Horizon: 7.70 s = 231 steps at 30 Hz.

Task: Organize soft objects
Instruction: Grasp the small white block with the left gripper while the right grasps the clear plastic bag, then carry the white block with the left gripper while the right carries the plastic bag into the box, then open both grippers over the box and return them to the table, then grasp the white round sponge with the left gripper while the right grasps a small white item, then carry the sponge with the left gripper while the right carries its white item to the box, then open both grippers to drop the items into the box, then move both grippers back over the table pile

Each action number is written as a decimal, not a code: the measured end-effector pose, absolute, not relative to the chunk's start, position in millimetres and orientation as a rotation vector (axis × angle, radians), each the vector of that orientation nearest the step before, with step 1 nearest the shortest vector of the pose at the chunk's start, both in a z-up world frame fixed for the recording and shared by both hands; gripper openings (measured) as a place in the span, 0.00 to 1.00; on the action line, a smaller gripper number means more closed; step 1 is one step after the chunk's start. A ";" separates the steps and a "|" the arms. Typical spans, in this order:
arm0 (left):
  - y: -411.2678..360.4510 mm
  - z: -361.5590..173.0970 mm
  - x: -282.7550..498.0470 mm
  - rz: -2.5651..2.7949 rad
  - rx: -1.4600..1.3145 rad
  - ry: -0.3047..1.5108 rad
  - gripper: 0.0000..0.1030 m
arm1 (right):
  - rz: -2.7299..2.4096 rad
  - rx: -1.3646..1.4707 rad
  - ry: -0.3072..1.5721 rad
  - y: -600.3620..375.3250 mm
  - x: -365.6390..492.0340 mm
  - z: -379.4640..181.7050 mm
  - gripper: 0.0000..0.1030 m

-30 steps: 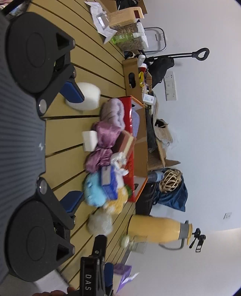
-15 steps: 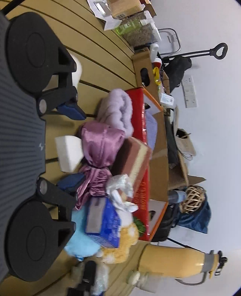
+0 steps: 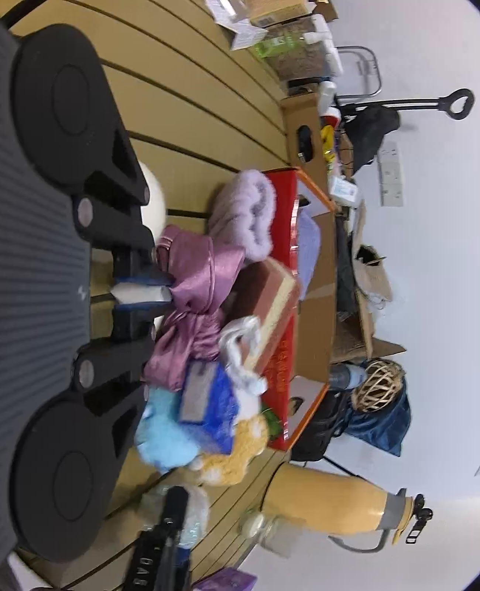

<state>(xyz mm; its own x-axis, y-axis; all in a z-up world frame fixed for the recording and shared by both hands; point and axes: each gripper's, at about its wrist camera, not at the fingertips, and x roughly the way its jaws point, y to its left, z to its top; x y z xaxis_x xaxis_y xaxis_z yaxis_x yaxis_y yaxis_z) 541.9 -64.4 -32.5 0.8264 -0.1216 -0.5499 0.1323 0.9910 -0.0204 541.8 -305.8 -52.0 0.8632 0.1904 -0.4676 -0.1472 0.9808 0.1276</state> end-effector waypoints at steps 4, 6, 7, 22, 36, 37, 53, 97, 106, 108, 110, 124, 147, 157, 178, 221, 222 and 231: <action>-75.5 -38.9 528.6 -0.113 0.096 0.546 0.54 | 0.183 0.114 0.485 -303.7 521.8 -43.6 0.38; -78.2 -41.0 527.0 -0.099 0.108 0.548 0.59 | 0.191 0.125 0.477 -301.0 505.5 -41.4 0.38; -78.7 -41.2 527.0 -0.093 0.105 0.541 0.59 | 0.198 0.134 0.476 -300.1 496.9 -41.2 0.38; -66.3 7.4 517.8 -0.245 -0.054 0.589 0.25 | 0.208 0.165 0.415 -308.0 432.5 -14.6 0.38; -19.4 93.3 586.1 -0.249 -0.046 0.417 0.26 | 0.371 0.138 0.352 -287.3 513.3 39.3 0.38; -15.8 95.7 607.6 -0.246 -0.035 0.433 0.26 | 0.377 0.132 0.351 -285.6 529.8 45.5 0.39; -92.7 22.4 882.0 -0.425 -0.032 0.601 0.55 | 0.142 0.064 0.656 -266.9 882.8 9.5 0.50; 8.6 56.0 280.6 -0.051 0.138 0.106 1.00 | 0.278 -0.009 0.260 -270.1 315.9 46.3 1.00; 11.6 38.9 270.7 -0.087 0.088 0.165 1.00 | 0.281 0.006 0.286 -260.1 292.6 30.8 1.00; 11.5 33.3 284.4 -0.091 0.082 0.190 1.00 | 0.280 0.011 0.294 -258.9 298.3 26.5 1.00; 10.9 25.5 298.3 -0.103 0.081 0.218 1.00 | 0.277 0.024 0.308 -258.1 303.8 20.6 0.98; 12.0 -16.7 472.5 -0.078 0.023 0.435 1.00 | 0.337 0.068 0.368 -232.2 458.3 8.7 0.86; 3.9 6.6 480.3 -0.198 0.019 0.437 0.48 | 0.277 0.033 0.339 -193.2 565.3 1.7 0.10; -3.4 51.4 406.1 -0.203 -0.005 0.319 0.48 | 0.281 0.074 0.256 -239.9 453.7 38.5 0.10; -84.6 66.4 756.7 -0.328 0.077 0.616 0.50 | 0.343 0.085 0.448 -283.9 712.3 77.5 0.10; 22.7 135.3 445.6 -0.300 0.137 0.206 0.99 | 0.447 -0.081 0.362 -289.8 499.1 123.9 0.85; 23.2 128.4 426.3 -0.292 0.147 0.188 1.00 | 0.439 -0.101 0.343 -288.0 479.4 119.5 0.87; 29.6 46.8 308.1 -0.120 0.213 0.118 1.00 | 0.322 -0.038 0.288 -282.5 349.4 71.8 0.90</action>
<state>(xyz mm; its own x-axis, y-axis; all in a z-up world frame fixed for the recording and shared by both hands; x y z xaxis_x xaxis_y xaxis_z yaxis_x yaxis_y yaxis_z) 308.1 29.6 46.8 0.9859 -0.1059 -0.1294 0.1309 0.9704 0.2031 349.4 -282.5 71.8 0.9083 0.3064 -0.2849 -0.3171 0.9483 0.0091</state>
